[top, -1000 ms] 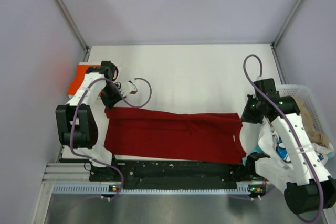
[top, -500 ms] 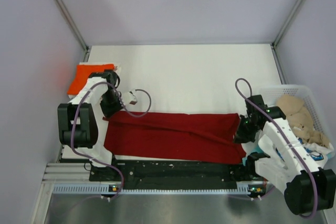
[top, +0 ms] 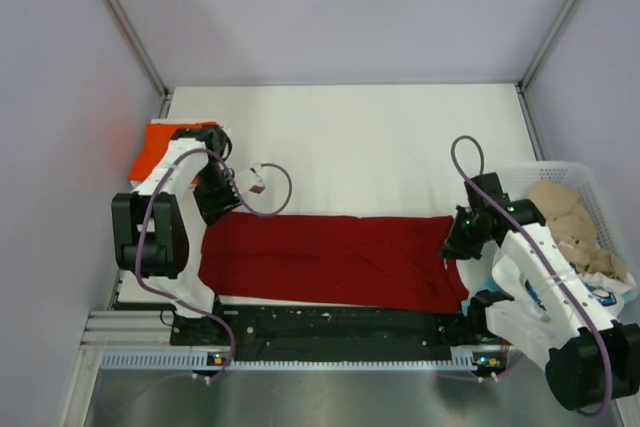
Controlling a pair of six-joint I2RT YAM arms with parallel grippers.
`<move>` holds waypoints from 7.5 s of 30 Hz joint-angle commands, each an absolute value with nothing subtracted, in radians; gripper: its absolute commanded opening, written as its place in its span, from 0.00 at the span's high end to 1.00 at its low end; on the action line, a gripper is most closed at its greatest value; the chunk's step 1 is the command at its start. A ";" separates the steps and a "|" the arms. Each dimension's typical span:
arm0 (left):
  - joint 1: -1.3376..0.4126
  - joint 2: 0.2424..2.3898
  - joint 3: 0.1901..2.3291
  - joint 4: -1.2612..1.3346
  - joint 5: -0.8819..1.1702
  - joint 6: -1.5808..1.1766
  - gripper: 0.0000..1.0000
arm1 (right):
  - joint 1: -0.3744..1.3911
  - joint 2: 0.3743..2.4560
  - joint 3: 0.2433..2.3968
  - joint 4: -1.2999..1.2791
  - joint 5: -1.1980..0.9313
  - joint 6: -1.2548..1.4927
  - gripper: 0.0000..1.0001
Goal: Fold and stack the t-shirts
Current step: Fold the other side of the tshirt into a rectangle, then rotate the tshirt 75 degrees, then grab the bottom of the folded rectangular tshirt with both arms, then fold the folded rectangular tshirt in 1/3 of the way
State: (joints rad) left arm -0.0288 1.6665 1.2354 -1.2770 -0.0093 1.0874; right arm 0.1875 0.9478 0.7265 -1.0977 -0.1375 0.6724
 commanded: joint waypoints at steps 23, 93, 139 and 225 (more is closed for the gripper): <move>-0.144 1.712 1.143 -1.014 0.227 0.787 0.54 | 0.620 1.523 0.854 -0.538 -0.163 0.523 1.00; -0.069 1.556 1.015 -0.954 0.181 0.733 0.56 | 0.238 2.143 1.888 -0.784 0.180 0.393 1.00; -0.284 1.732 1.078 -0.836 0.358 0.621 0.50 | 0.172 1.602 1.323 -0.045 -0.521 0.253 0.33; -0.502 2.012 1.735 -0.867 0.262 0.838 1.00 | 0.451 1.508 0.902 -0.097 -0.348 -0.249 1.00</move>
State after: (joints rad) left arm -0.4992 1.9091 1.5856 -0.8371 0.3016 0.8921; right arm 0.5213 1.4296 0.8112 -0.1280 -0.3817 -0.3206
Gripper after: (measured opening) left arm 0.022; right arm 0.013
